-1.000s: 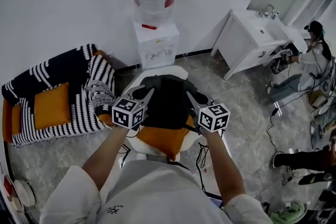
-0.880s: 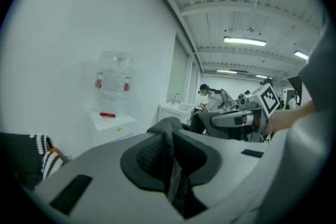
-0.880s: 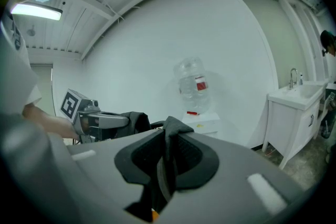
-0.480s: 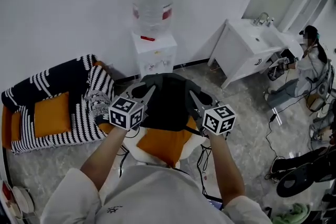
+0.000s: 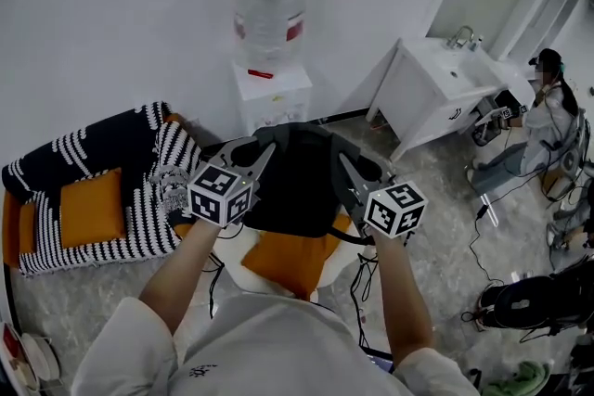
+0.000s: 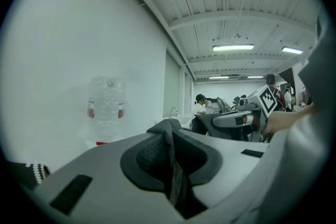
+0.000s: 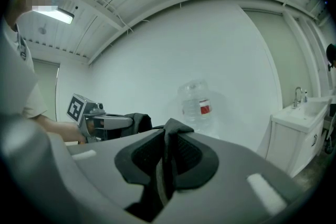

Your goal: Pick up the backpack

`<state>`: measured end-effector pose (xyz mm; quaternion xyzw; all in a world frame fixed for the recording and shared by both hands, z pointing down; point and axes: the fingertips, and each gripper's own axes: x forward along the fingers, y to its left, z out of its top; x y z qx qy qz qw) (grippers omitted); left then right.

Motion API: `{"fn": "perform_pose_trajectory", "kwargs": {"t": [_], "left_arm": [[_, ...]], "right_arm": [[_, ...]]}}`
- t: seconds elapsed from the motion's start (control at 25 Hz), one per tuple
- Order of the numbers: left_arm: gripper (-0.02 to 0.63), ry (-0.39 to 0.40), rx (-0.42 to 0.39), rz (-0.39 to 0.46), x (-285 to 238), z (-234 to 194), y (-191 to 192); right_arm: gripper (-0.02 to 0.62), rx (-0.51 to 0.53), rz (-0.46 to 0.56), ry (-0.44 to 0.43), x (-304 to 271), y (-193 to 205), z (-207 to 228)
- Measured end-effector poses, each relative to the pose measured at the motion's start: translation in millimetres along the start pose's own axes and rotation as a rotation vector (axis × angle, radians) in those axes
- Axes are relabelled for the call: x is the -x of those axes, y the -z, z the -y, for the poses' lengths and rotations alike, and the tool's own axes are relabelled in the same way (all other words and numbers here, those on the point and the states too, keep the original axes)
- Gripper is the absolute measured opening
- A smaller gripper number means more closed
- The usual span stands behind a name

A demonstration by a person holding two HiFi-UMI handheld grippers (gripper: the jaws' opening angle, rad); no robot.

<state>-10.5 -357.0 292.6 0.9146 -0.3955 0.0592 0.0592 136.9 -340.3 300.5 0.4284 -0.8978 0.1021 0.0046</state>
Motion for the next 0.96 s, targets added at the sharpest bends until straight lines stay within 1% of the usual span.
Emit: {"fn": "perform_pose_trajectory", "kwargs": {"t": [0.48, 0.96], "left_arm": [[0.035, 0.020, 0.000, 0.011, 4.0, 7.7, 3.7], [0.035, 0.043, 0.004, 0.009, 2.0, 5.3, 9.5]], "right_arm": [[0.046, -0.018, 0.016, 0.000, 6.3, 2.7, 0.3], [0.044, -0.035, 0.015, 0.007, 2.5, 8.6, 3.1]]}}
